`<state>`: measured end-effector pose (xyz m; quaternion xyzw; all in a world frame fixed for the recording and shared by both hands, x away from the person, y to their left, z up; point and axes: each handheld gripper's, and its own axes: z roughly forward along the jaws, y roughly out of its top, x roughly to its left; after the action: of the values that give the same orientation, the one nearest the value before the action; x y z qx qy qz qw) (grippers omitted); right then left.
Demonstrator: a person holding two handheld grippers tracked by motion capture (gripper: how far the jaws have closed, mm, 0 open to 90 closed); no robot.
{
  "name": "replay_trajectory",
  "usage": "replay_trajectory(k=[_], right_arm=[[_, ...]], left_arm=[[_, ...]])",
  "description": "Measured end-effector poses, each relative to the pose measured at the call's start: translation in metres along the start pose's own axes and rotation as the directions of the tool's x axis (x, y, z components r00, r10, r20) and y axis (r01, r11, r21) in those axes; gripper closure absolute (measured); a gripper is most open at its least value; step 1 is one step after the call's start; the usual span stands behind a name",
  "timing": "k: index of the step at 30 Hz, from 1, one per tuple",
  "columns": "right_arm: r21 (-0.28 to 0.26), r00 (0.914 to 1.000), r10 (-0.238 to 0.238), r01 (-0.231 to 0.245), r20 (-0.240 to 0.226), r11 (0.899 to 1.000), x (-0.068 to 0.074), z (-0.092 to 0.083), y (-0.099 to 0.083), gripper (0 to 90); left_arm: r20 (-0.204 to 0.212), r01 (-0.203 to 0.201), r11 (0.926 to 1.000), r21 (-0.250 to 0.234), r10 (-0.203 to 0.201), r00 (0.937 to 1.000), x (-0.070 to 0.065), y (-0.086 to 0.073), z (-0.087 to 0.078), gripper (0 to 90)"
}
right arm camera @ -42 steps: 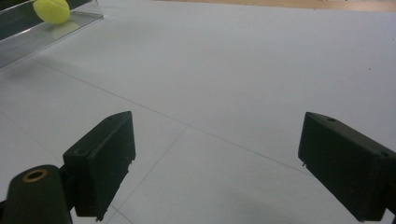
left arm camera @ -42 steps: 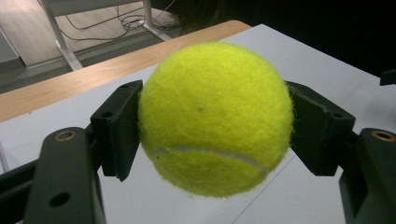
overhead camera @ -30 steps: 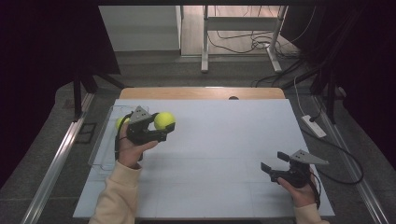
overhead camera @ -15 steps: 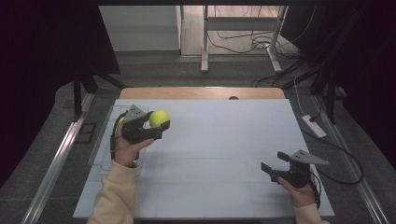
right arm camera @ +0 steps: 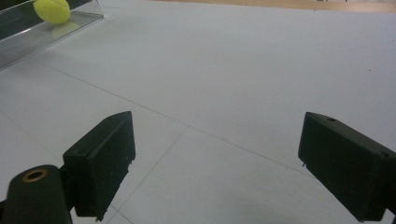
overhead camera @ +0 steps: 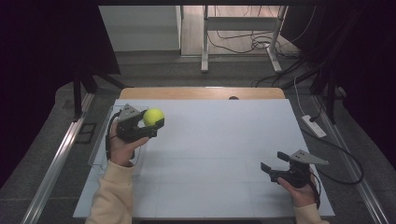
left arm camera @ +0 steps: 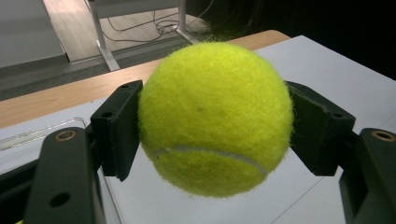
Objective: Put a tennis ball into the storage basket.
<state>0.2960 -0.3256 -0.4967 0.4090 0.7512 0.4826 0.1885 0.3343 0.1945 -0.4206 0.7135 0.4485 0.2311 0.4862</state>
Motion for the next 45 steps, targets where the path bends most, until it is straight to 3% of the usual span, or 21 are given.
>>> replay_trajectory(k=[11,27,36,45], right_arm=[[-0.002,1.0000,0.000,0.000,0.001,1.000,0.000,0.000,0.000,10.9],[-0.002,1.0000,0.001,-0.001,0.002,1.000,0.000,0.000,0.000,10.9],[-0.004,1.0000,0.003,-0.003,0.004,1.000,0.000,-0.001,0.000,11.0],[-0.002,1.0000,0.000,0.000,0.004,1.000,0.000,0.000,0.000,11.0]], left_arm=[[-0.042,0.020,0.9998,-0.004,-0.021,0.9989,0.010,-0.002,-0.006,26.7],[-0.112,0.058,0.9983,-0.010,-0.058,0.9920,0.030,-0.006,-0.016,26.7],[-0.160,0.067,0.9978,0.001,-0.066,0.9849,0.039,-0.010,-0.018,26.7],[-0.217,0.093,0.9956,0.005,-0.090,0.9720,0.053,-0.015,-0.026,26.7]])
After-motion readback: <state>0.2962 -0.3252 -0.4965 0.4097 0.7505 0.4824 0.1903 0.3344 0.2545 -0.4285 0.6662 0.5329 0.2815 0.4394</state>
